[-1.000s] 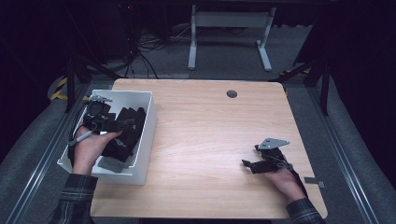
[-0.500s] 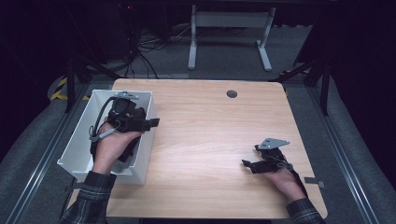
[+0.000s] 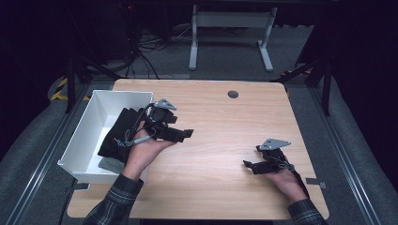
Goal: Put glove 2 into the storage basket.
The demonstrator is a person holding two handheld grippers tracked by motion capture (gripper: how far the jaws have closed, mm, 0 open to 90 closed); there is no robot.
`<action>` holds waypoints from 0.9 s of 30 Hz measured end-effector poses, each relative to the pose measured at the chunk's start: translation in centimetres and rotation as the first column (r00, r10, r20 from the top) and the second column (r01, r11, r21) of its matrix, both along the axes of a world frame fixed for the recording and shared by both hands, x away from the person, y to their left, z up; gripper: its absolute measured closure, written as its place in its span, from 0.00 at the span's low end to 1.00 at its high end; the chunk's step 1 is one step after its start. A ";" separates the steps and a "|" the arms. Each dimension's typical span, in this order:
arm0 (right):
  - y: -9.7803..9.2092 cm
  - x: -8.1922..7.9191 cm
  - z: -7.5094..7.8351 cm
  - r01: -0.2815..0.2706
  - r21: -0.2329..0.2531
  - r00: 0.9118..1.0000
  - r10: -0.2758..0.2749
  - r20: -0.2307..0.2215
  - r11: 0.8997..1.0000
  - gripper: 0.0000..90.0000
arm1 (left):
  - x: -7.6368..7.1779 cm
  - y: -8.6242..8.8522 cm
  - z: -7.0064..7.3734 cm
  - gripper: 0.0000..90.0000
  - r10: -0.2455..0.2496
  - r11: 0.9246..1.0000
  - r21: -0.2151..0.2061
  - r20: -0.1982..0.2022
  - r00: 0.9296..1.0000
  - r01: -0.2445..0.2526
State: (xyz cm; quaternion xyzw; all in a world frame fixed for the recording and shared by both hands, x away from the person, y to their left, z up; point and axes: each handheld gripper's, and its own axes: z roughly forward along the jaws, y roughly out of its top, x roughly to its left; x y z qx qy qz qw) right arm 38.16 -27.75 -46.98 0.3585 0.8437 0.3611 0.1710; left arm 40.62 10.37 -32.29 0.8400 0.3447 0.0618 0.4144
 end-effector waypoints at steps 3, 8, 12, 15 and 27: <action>0.0 0.0 0.0 -0.002 0.000 1.000 0.002 0.001 1.000 0.17 | -0.2 -1.2 -0.7 0.22 -0.028 1.000 0.010 -0.001 1.000 0.028; 0.0 0.0 0.0 -0.003 0.000 1.000 0.003 0.001 1.000 0.17 | -0.7 -2.8 -2.2 0.22 -0.059 0.998 0.016 0.002 0.998 0.059; 0.0 0.0 0.0 -0.005 0.001 1.000 0.005 0.000 1.000 0.17 | -1.1 -4.1 -3.7 0.22 -0.080 0.996 0.028 0.017 0.997 0.080; 0.0 0.0 0.0 -0.005 0.001 1.000 0.005 0.001 1.000 0.17 | -1.2 -4.9 -4.9 0.21 -0.095 0.995 0.035 0.013 0.995 0.095; 0.0 0.0 0.0 -0.008 0.000 1.000 0.008 0.000 1.000 0.17 | -1.9 -6.5 -8.9 0.19 -0.123 0.987 0.103 0.022 0.992 0.120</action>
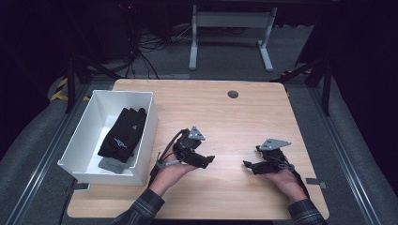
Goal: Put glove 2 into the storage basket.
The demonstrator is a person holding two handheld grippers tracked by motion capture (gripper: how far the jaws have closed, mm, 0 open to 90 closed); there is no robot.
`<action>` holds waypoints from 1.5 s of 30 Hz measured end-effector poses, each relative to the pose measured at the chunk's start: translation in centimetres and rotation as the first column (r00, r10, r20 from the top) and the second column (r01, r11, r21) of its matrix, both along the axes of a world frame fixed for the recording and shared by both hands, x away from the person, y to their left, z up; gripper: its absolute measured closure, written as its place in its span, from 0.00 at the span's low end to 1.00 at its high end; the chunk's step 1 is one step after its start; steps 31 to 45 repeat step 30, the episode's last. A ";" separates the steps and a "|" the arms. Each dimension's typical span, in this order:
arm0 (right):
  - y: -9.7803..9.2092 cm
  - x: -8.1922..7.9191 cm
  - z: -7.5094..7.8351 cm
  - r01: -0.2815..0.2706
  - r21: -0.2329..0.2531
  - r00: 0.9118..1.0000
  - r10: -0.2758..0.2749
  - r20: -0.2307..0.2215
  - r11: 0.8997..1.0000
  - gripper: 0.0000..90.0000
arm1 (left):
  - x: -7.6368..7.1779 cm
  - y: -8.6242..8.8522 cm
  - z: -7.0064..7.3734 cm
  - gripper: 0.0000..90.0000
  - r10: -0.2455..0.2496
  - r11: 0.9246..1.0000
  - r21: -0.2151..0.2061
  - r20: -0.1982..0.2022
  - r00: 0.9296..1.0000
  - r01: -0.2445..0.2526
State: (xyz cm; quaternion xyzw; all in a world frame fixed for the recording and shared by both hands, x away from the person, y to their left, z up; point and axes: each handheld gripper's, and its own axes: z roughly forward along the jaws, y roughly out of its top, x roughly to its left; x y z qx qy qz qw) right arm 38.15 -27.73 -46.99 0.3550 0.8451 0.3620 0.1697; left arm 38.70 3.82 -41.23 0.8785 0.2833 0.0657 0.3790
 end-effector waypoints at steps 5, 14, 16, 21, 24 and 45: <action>0.0 0.0 0.0 -0.001 0.000 1.000 0.001 0.000 1.000 0.17 | -0.2 -0.5 -1.8 0.18 0.000 1.000 0.029 -0.017 1.000 0.001; 0.0 0.0 0.0 -0.002 0.000 1.000 0.002 0.000 1.000 0.17 | -0.4 -0.9 -4.9 0.17 0.001 0.999 0.044 0.009 1.000 -0.002; 0.0 0.0 0.0 -0.002 -0.001 1.000 0.002 0.001 1.000 0.17 | -0.5 -0.9 -5.4 0.17 0.003 0.998 0.056 0.033 0.999 -0.005; 0.0 0.0 0.0 -0.004 -0.001 1.000 0.004 0.002 1.000 0.17 | -0.7 -0.9 -6.3 0.13 0.007 0.999 0.048 0.072 0.997 -0.011; 0.0 0.0 0.0 -0.004 -0.002 1.000 0.004 0.001 1.000 0.17 | -0.7 -0.9 -6.3 0.12 0.004 0.999 0.047 0.068 0.998 -0.007; 0.0 0.0 0.0 -0.006 -0.002 1.000 0.006 0.001 1.000 0.17 | -0.7 -0.9 -6.3 0.12 0.004 0.999 0.048 0.069 0.998 -0.008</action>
